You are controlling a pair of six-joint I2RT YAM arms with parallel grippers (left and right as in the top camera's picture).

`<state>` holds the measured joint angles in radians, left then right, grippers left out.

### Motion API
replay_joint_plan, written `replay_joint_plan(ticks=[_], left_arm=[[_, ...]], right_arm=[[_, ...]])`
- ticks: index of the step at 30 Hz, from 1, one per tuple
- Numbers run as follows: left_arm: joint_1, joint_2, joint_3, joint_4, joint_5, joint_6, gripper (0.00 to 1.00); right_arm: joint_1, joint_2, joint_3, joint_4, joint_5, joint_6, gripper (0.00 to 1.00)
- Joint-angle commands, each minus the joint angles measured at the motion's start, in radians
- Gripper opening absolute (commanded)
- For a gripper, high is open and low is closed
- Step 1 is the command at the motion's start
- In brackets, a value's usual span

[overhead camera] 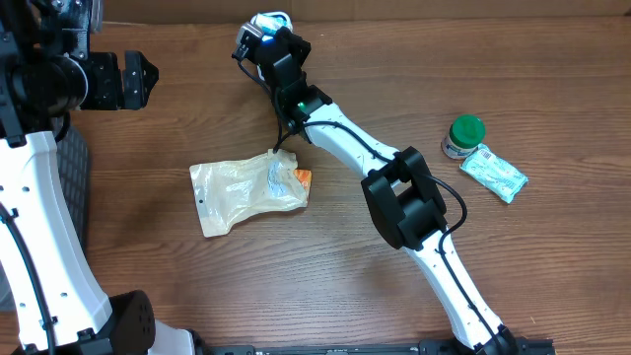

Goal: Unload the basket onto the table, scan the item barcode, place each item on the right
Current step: 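Carry the tissue pack to the scanner and hold it at the window, then move the tissue pack right and release it beside the jar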

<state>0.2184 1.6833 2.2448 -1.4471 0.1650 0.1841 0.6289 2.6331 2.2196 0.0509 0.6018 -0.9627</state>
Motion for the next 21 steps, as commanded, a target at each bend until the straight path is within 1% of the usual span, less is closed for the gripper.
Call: replay_joint_plan(ticks=[1, 5, 7, 10, 15, 18, 20, 21], left_arm=[[0.004, -0.003, 0.0, 0.002, 0.011, 0.014, 1.0], [0.004, -0.003, 0.0, 0.002, 0.011, 0.014, 1.0], [0.004, -0.003, 0.0, 0.002, 0.011, 0.014, 0.99], [0.004, -0.003, 0.0, 0.002, 0.011, 0.014, 0.99], [0.004, -0.003, 0.0, 0.002, 0.011, 0.014, 1.0], [0.004, -0.003, 0.0, 0.002, 0.011, 0.014, 0.99], [0.004, -0.003, 0.0, 0.002, 0.011, 0.014, 1.0], [0.004, -0.003, 0.0, 0.002, 0.011, 0.014, 0.99]], right_arm=[[-0.005, -0.011, 0.012, 0.009, 0.025, 0.004, 0.04], [0.002, -0.018, 0.013, 0.008, 0.042, 0.005, 0.04], [0.007, -0.035, 0.013, 0.007, 0.041, 0.051, 0.04], [0.012, -0.091, 0.013, -0.025, 0.032, 0.203, 0.04], [0.011, -0.256, 0.013, -0.22, -0.026, 0.45, 0.04], [0.018, -0.363, 0.013, -0.37, -0.028, 0.671, 0.04], [0.021, -0.44, 0.013, -0.513, -0.038, 0.845, 0.04], [0.021, -0.484, 0.013, -0.613, -0.06, 0.956, 0.04]])
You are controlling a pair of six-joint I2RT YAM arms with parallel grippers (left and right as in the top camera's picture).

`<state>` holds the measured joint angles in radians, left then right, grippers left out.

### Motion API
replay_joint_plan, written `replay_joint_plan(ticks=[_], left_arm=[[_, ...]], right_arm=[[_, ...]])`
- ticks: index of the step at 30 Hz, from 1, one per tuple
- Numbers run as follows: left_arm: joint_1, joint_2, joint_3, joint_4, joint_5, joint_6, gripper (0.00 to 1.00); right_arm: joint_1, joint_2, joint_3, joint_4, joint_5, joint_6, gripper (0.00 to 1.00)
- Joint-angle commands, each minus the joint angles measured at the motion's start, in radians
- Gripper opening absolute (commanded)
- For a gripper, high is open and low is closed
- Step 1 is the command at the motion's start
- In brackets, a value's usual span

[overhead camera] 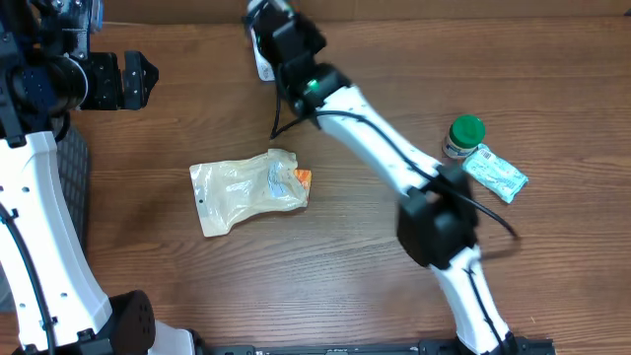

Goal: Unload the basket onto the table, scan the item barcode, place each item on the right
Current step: 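Move the tissue pack right and release it beside the jar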

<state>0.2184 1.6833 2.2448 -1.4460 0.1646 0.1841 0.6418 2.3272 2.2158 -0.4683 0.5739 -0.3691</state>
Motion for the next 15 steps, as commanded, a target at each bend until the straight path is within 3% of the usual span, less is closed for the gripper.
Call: replay_joint_plan(ticks=[1, 7, 15], left_arm=[[0.004, -0.003, 0.0, 0.0, 0.012, 0.014, 0.99], [0.004, -0.003, 0.0, 0.0, 0.012, 0.014, 1.0], [0.004, -0.003, 0.0, 0.0, 0.012, 0.014, 1.0]], right_arm=[[0.008, -0.215, 0.016, -0.187, -0.051, 0.455, 0.04], [-0.033, -0.379, 0.016, -0.686, -0.082, 0.892, 0.04], [-0.233, -0.406, 0.011, -1.157, -0.083, 1.226, 0.04]])
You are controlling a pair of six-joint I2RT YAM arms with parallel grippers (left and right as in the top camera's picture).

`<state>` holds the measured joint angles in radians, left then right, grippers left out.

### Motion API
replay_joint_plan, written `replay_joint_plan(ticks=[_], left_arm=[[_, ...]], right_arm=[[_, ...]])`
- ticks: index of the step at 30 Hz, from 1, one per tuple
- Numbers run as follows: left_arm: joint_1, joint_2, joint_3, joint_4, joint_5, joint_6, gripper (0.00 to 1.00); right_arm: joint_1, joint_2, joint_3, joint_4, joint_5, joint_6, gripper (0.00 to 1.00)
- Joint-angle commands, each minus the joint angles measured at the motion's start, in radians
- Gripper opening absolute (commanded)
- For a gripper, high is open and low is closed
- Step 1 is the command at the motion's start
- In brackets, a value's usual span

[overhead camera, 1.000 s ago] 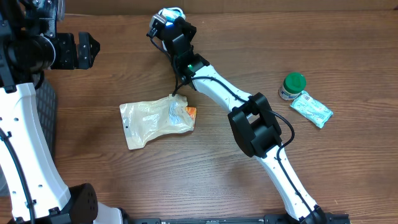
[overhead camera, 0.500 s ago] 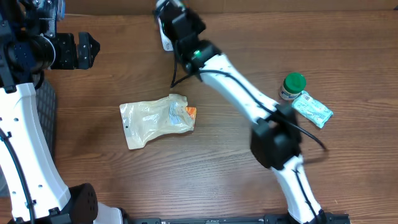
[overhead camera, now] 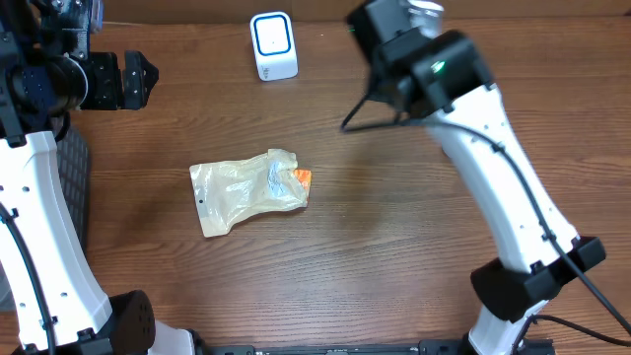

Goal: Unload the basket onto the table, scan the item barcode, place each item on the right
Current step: 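Move the tissue pack right and release it beside the jar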

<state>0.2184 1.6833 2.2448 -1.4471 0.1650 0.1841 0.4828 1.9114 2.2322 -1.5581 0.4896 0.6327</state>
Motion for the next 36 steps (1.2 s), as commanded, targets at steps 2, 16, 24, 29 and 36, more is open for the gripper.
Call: replay_joint_plan(ticks=[2, 16, 24, 29, 36], left_arm=[[0.004, -0.003, 0.0, 0.002, 0.011, 0.014, 0.99], [0.004, -0.003, 0.0, 0.002, 0.011, 0.014, 1.0], [0.004, -0.003, 0.0, 0.002, 0.011, 0.014, 1.0], [0.004, -0.003, 0.0, 0.002, 0.011, 0.014, 1.0], [0.004, -0.003, 0.0, 0.002, 0.011, 0.014, 1.0]], right_arm=[[-0.137, 0.016, -0.022, -0.136, -0.005, 0.287, 0.04], [-0.496, 0.016, -0.425, -0.076, -0.2, 0.254, 0.04], [-0.518, 0.016, -0.533, 0.106, -0.327, 0.074, 0.37], [-0.518, 0.016, -0.532, 0.148, -0.327, 0.071, 0.49], [-0.509, 0.014, -0.436, 0.161, -0.547, -0.159, 0.5]])
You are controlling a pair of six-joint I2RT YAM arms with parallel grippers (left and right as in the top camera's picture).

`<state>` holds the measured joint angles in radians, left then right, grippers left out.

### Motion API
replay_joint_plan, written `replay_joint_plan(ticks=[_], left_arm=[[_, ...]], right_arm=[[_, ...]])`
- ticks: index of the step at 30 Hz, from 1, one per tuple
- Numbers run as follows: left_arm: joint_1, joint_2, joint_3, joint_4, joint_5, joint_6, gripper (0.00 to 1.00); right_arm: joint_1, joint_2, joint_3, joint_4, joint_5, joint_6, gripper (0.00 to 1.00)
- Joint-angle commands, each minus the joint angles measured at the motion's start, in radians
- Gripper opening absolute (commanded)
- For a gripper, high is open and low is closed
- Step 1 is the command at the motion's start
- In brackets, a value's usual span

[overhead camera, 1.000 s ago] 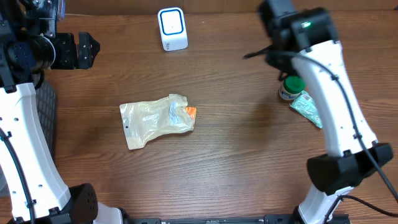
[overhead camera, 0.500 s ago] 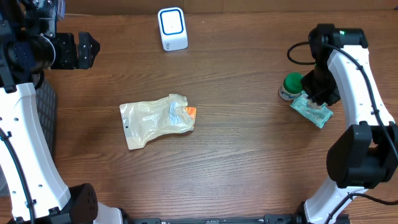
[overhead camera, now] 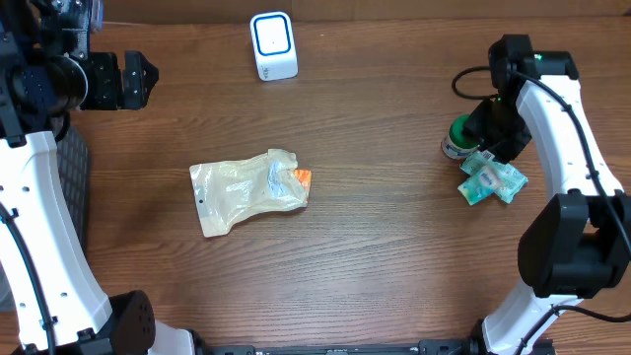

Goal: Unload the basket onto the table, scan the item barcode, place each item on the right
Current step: 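Move the tissue pack right and release it beside the jar, then move the right gripper to the orange tissue pack by the pouch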

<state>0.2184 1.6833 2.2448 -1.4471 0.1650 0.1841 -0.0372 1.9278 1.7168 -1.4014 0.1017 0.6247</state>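
A white barcode scanner with a blue-ringed face stands at the back edge of the table. A teal packet lies at the right, beside a green-capped jar. My right gripper points down onto the packet's near-left end, covering most of the jar's cap. Its fingers are hidden under the wrist, so their state does not show. A yellowish pouch with an orange corner lies mid-table. My left gripper hangs open at the far left, holding nothing.
The brown wooden table carries everything. The right arm's white links run from the front right up to the packet. The left arm's base and white link stand along the left edge.
The right arm was raised at the back, right of the scanner. Now it is down at the right over the teal packet, whose left end looks rumpled. The left arm has not moved.
First my right gripper was at the scanner on the back edge, covering it. Then it was still beside it. After that the scanner stood uncovered and the arm was raised to its right. Now the gripper is on the teal packet by the jar.
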Motion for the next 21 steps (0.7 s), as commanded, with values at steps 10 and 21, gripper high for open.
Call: replay_joint_plan(ticks=[10, 21], left_arm=[[0.004, -0.003, 0.0, 0.002, 0.011, 0.014, 0.99], [0.004, -0.003, 0.0, 0.002, 0.011, 0.014, 1.0]], right_arm=[[0.166, -0.001, 0.106, 0.107, -0.485, -0.24, 0.48], [0.505, 0.003, -0.111, 0.395, -0.481, -0.228, 0.22]])
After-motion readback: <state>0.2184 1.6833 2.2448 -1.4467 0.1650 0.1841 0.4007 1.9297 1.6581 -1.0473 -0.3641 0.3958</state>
